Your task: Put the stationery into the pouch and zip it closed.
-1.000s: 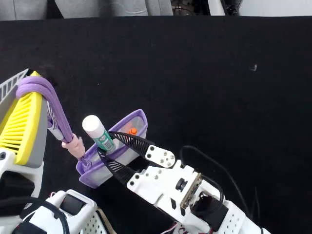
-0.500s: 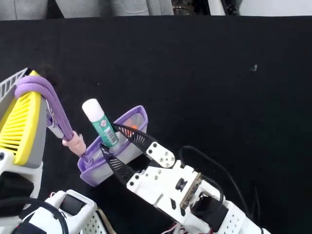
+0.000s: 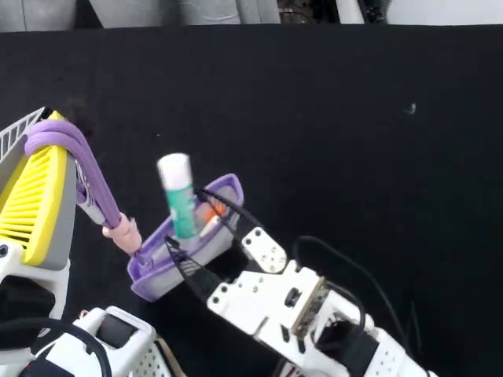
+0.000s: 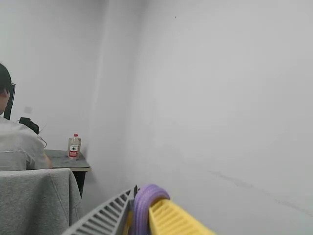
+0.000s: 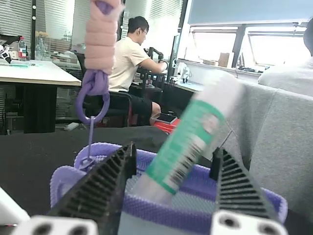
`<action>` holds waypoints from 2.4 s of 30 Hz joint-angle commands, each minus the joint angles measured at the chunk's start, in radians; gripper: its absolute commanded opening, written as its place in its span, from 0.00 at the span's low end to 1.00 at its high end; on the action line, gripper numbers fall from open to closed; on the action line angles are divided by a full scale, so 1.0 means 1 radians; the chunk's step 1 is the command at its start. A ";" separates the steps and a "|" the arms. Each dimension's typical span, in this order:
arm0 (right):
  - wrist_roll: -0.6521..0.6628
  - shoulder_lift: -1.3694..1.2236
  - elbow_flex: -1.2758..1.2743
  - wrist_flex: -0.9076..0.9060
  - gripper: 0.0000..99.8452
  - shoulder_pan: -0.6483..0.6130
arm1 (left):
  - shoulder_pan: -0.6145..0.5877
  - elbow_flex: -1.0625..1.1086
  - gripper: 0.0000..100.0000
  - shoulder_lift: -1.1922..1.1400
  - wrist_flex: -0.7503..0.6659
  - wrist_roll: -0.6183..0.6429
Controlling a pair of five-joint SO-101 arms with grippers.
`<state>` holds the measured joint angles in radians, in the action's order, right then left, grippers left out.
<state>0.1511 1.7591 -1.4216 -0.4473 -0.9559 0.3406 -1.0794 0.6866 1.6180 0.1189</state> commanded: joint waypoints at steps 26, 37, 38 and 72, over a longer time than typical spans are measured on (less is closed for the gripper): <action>0.003 -0.019 0.128 -0.143 0.26 0.041 | -0.004 0.002 0.03 0.005 -0.009 0.009; 0.061 -0.030 0.220 -0.149 0.26 0.043 | -0.004 -0.005 0.03 0.005 -0.006 0.009; 0.061 -0.030 0.231 -0.158 0.26 0.043 | -0.004 -0.005 0.03 0.005 -0.005 0.009; 0.064 -0.031 0.435 -0.255 0.26 0.245 | -0.004 0.007 0.03 0.100 -0.009 0.009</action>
<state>0.2064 1.7438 -1.0610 -0.6866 -0.7426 0.3391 -1.0810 0.8002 1.6180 0.1189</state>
